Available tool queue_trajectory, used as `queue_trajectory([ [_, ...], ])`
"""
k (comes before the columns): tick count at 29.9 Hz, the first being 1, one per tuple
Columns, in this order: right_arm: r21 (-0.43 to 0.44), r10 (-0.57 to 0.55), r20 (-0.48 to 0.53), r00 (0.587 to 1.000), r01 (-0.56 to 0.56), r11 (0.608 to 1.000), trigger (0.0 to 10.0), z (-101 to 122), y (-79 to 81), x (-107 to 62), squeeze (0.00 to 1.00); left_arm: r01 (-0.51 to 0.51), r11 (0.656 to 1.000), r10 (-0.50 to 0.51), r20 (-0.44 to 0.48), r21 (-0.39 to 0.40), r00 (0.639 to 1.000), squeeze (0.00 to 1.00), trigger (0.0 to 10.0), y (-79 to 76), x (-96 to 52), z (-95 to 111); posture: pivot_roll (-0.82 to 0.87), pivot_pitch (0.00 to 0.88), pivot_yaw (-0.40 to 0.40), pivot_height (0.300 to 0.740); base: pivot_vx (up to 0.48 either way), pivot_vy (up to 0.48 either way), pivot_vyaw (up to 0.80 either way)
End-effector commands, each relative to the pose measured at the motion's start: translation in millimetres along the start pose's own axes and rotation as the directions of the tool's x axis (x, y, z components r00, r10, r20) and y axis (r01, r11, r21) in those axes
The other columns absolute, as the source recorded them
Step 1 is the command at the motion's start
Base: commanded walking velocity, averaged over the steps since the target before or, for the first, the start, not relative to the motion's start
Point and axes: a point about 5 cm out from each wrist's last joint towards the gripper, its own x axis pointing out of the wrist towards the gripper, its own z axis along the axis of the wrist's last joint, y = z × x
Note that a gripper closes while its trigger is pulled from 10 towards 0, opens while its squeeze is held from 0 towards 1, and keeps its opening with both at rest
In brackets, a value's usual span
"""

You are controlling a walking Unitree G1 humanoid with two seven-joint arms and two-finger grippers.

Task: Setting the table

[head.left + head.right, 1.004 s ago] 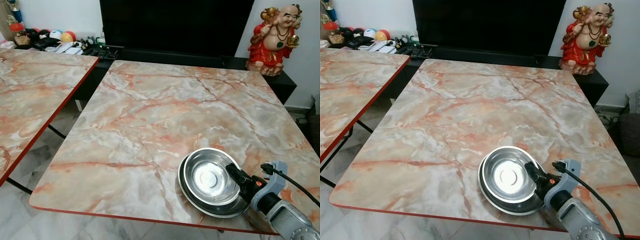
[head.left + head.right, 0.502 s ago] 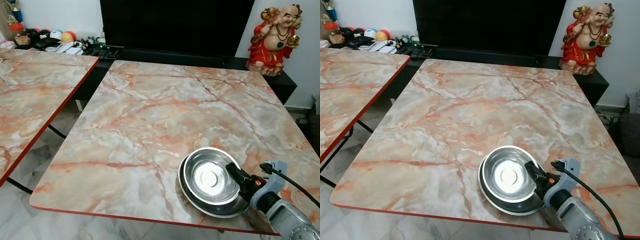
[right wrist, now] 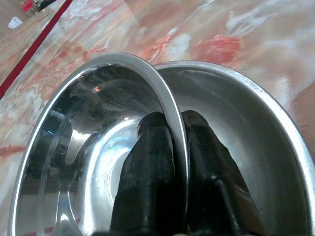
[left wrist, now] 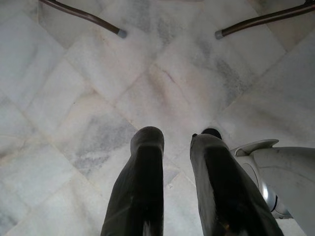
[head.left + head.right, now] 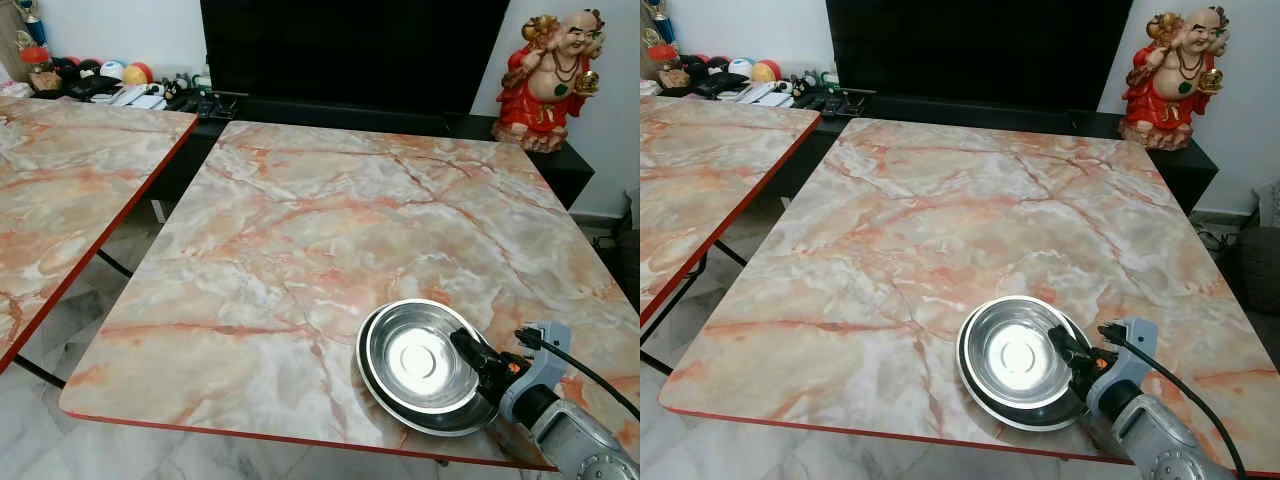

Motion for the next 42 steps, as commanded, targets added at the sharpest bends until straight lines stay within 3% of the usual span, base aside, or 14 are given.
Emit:
queue_trajectory([
  [1, -0.014, -0.016, -0.011, 1.0, 0.016, 1.0, 10.0, -1, -3.3, 0.0, 0.7, 0.0, 1.0, 0.0, -0.023, 0.01, 1.0, 0.0, 10.0, 0.6, -1.8, -5, 0.06, 0.091, -0.043, 0.74, 0.0, 0.0, 0.0],
  [4, -0.018, -0.02, -0.011, 1.0, 0.02, 1.0, 10.0, -2, -3.3, 0.3, 0.67, 0.001, 1.0, 0.0, -0.022, 0.011, 1.0, 0.0, 10.0, 0.4, -1.6, -5, 0.06, 0.091, -0.042, 0.74, 0.0, 0.0, 0.0],
  [6, -0.022, -0.026, -0.012, 1.0, 0.026, 0.999, 10.0, -2, -3.7, 0.0, 0.58, 0.001, 1.0, -0.001, -0.022, 0.011, 1.0, 0.0, 10.0, 0.6, -1.7, -5, 0.06, 0.092, -0.041, 0.74, 0.0, 0.0, 0.0],
  [7, -0.03, -0.031, -0.013, 0.999, 0.03, 0.999, 10.0, -1, -4.4, -0.3, 0.43, 0.001, 1.0, 0.0, -0.023, 0.012, 1.0, 0.0, 10.0, 0.7, -1.8, -5, 0.06, 0.092, -0.041, 0.74, 0.0, 0.0, 0.0],
  [8, -0.03, -0.031, -0.013, 0.999, 0.03, 0.999, 10.0, -1, -4.4, -0.3, 0.43, 0.001, 1.0, 0.0, -0.023, 0.012, 1.0, 0.0, 10.0, 0.7, -1.8, -5, 0.06, 0.092, -0.041, 0.74, 0.0, 0.0, 0.0],
  [10, -0.041, -0.04, -0.016, 0.999, 0.039, 0.998, 10.0, -2, -6.1, -0.6, 0.04, 0.0, 1.0, 0.001, -0.024, 0.011, 1.0, 0.0, 10.0, 0.7, -1.8, -5, 0.06, 0.092, -0.042, 0.74, 0.0, 0.0, 0.0],
  [12, -0.046, -0.042, -0.016, 0.999, 0.041, 0.998, 10.0, -1, -6.9, -0.6, 0.0, -0.001, 1.0, 0.001, -0.024, 0.011, 1.0, 0.0, 10.0, 0.7, -1.7, -5, 0.06, 0.092, -0.042, 0.74, 0.0, 0.0, 0.0],
  [27, -0.087, -0.049, 0.017, 0.999, 0.05, 0.995, 10.0, 14, -8.1, -4.6, 0.0, -0.002, 1.0, 0.002, -0.021, 0.008, 1.0, 0.0, 10.0, 0.6, -1.1, -4, 0.05, 0.086, -0.043, 0.74, 0.0, 0.0, 0.0],
  [34, -0.106, -0.019, -0.019, 1.0, 0.017, 0.994, 10.0, 10, -0.7, -5.5, 0.0, -0.006, 1.0, 0.006, -0.019, 0.008, 1.0, 0.0, 10.0, 0.6, -0.9, -4, 0.05, 0.084, -0.045, 0.74, 0.0, 0.0, 0.0],
  [42, -0.118, -0.066, -0.034, 0.997, 0.062, 0.991, 10.0, 10, -7.2, -13.9, 0.0, -0.004, 1.0, 0.004, -0.02, 0.007, 1.0, 0.0, 10.0, -0.8, -0.8, -4, 0.04, 0.087, -0.049, 0.74, 0.0, 0.0, 0.0],
])
